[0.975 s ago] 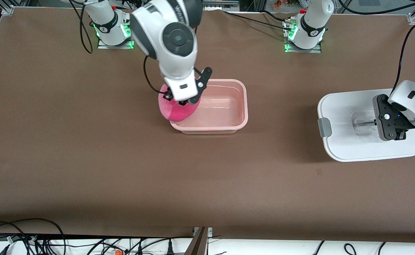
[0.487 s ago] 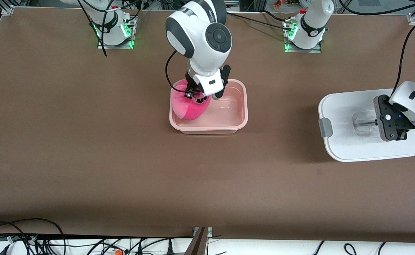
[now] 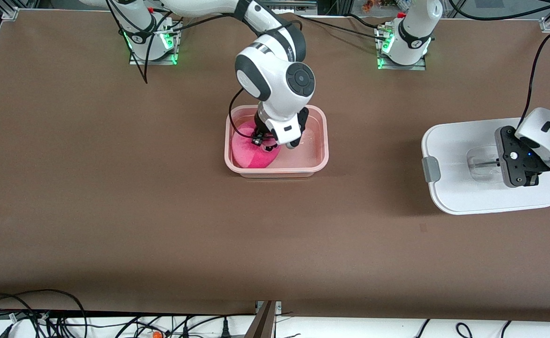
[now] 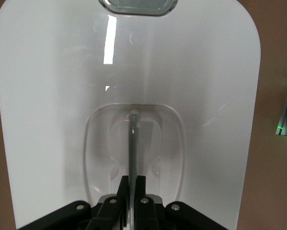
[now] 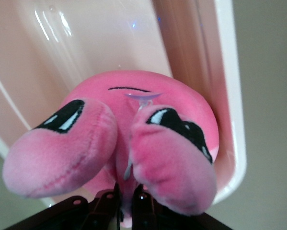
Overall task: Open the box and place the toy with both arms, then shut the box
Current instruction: 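Lower the toy into the box and open the right gripper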
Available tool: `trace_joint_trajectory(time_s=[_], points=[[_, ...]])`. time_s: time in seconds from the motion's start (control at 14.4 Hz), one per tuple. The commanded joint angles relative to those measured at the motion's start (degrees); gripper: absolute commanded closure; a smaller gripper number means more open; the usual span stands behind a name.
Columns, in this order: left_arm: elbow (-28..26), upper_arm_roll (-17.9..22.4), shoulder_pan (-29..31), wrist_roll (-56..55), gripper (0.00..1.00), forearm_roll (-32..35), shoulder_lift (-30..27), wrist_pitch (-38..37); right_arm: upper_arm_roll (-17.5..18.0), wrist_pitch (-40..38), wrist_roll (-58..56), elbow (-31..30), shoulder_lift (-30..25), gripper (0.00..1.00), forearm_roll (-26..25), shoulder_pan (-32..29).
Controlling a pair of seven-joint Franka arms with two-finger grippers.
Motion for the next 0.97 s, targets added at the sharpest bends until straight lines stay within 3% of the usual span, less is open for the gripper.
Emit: trace_joint_trajectory(time_s=[0.0,0.14,0.21,0.63,0.91], points=[[1.2,-0.6,0.4,1.7,1.00,1.6,0.1,-1.2,0.0,2.4,4.1,2.1,2.9,1.00,-1.9,1.9],[1.2,-0.6,0.3,1.7,1.00,1.5,0.1,-1.2,0.0,6.2,9.2,2.1,4.6,0.66,-2.3,3.7],[1.2,-0.6,0.3,1.7,1.00,1.5,0.1,-1.2,0.0,7.8,12.2,2.0,4.9,0.01,-2.3,4.6],[1.2,-0.6,0.3,1.7,1.00,1.5,0.1,-1.2,0.2,21.8,27.3,1.7,5.0,0.00,-1.6,5.9],[1.2,-0.6,0.2,1.7,1.00,1.5,0.2,-1.2,-0.1,21.2,27.5,1.8,3.7,0.00,1.5,5.1]])
